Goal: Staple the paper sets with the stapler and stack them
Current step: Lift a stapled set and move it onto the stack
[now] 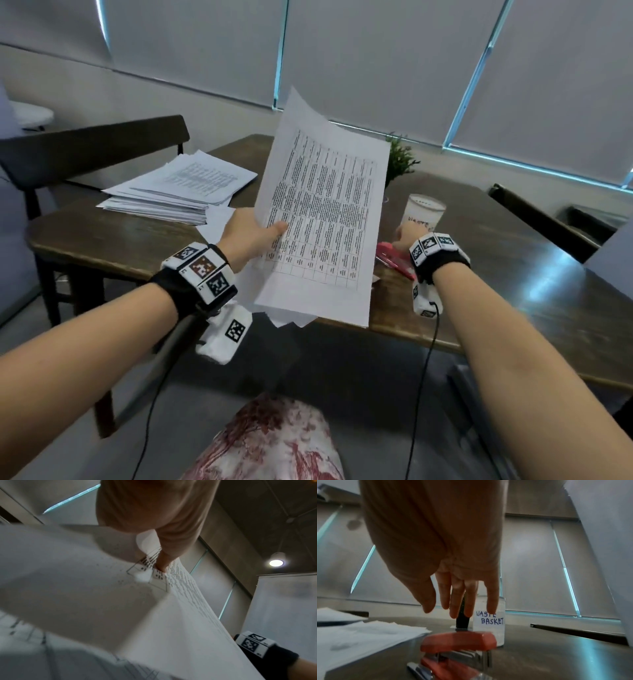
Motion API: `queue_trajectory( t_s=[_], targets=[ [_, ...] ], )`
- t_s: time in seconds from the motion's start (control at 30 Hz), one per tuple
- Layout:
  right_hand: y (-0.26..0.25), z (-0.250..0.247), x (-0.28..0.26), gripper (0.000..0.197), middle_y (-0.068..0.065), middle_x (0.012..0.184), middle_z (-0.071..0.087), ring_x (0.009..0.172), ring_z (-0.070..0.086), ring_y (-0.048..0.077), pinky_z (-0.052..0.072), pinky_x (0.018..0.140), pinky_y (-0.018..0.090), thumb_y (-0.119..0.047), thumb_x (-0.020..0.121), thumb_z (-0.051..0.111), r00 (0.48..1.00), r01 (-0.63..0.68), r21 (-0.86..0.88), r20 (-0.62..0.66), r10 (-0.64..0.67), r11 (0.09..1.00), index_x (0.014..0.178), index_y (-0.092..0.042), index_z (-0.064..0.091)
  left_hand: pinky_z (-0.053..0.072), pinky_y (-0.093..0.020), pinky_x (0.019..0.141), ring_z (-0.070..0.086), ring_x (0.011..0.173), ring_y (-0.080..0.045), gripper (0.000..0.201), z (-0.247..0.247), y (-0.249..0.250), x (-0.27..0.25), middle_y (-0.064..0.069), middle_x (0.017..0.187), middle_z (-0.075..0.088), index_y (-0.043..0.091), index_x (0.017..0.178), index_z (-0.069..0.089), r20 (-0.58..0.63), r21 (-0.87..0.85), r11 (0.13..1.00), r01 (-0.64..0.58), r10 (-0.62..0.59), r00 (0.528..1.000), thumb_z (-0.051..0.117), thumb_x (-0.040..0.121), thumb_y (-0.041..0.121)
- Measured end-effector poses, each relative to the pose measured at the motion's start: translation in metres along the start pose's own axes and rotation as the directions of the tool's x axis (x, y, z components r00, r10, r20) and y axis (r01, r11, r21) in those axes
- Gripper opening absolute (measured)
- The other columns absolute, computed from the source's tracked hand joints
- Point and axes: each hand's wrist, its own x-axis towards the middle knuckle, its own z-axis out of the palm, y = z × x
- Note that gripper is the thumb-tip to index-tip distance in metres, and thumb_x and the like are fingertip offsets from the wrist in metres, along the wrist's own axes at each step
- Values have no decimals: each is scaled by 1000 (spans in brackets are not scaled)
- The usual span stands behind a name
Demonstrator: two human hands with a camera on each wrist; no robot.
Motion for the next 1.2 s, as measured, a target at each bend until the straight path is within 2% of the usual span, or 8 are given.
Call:
queue_trajectory(
  t_s=[0.1,0.33,0.43,0.53,0.67,0.9,1.0,1.2],
  targets=[
    [2,11,7,38,11,84,64,78,61,30,52,70,36,-43,86,64,998,-31,-105,42,36,994,95,-6,62,55,-39,90,67,96,-20,28,1,-9,1,-4,106,70,8,115,65,81,0,999,43,-43,996,70,88,17],
    [28,39,23,49,9,80,67,70,64,30,55,68,36,-59,61,52,984,-96,-21,147,98,995,79,-14,61,55,-33,80,69,92,-23,29,7,-19,-2,-9,99,71,1,113,64,251,56,995,87,-98,963,71,86,11],
    [30,35,3,22,12,88,67,93,67,35,52,73,33,-26,85,60,979,-145,98,157,128,985,96,-7,66,56,-42,89,69,97,-30,31,8,-19,-4,-15,102,71,-1,112,64,309,51,992,112,-122,943,73,85,10],
    [32,8,-7,12,18,88,70,89,67,38,52,64,34,-3,91,52,975,-220,272,33,219,937,93,0,64,54,-45,91,67,99,-32,31,9,-15,-5,-17,103,70,0,112,64,367,56,991,118,-131,921,74,84,11],
    [38,-46,-22,43,23,125,56,101,59,31,47,77,32,-18,96,53,854,-233,694,-189,485,681,129,8,41,55,-36,83,67,94,-26,28,12,-8,-9,-14,102,70,0,111,62,428,93,989,119,-147,892,71,86,9],
    [5,-121,-58,35,-1,92,63,77,59,12,54,66,24,-22,81,71,654,398,894,-432,621,203,112,-12,59,48,-22,64,63,76,-16,19,18,-1,-16,-5,85,67,8,90,63,471,280,960,11,-147,870,74,85,23],
    [-14,-129,-68,21,-2,82,61,69,56,11,49,58,22,-27,87,68,694,501,865,-382,610,-28,101,-13,61,46,-22,62,61,73,-14,19,20,2,-21,-3,81,66,11,86,63,502,315,948,-42,-129,855,75,84,26],
    [-44,-103,-73,25,-2,67,58,51,55,9,50,51,26,-44,94,58,779,470,882,-391,489,-44,90,-20,54,52,-29,71,64,79,-20,21,20,7,-28,-7,86,68,9,90,66,544,305,950,-71,-113,831,76,83,25]
  ],
)
